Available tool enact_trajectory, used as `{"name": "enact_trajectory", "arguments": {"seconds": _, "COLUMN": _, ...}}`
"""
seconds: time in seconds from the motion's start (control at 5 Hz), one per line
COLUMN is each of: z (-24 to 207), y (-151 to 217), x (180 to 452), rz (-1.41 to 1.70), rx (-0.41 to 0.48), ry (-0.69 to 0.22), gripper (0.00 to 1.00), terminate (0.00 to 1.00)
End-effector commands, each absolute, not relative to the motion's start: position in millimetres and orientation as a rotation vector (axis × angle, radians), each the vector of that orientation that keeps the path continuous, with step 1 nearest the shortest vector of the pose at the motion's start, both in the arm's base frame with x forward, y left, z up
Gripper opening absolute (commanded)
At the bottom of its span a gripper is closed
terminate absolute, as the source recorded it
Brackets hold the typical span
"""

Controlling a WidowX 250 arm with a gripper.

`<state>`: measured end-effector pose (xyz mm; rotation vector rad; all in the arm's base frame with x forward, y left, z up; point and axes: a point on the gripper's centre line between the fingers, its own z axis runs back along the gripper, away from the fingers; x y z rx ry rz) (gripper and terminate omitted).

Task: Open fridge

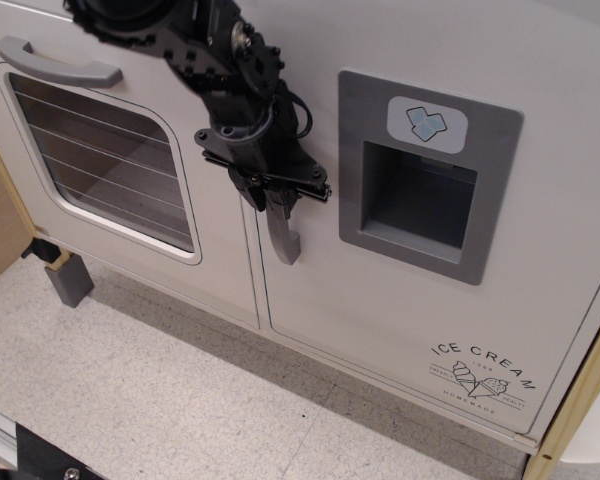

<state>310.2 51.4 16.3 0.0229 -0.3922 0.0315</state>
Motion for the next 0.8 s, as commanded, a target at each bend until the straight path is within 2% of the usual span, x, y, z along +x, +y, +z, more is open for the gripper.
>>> {"name": "enact_trajectory", "arguments": {"seconds": 0.0, "z": 29.2, "y": 57.4, "x": 284.9, "rz": -0.006, "rx": 0.027, "ry": -0.424, "gripper": 0.0, "terminate": 0.0}}
{"name": "enact_trajectory", "arguments": {"seconds": 0.4, "z": 30.4, "y": 54.8, "x": 259.9, "rz": -0.03, "rx": 0.015, "ry": -0.413, "gripper": 0.0, "terminate": 0.0}}
{"name": "enact_trajectory", "arguments": {"seconds": 0.6, "z": 31.7, "y": 55.2, "x": 246.2, "rz": -0.053, "rx": 0.016, "ry": -0.396, "gripper": 1.0, "terminate": 0.0}}
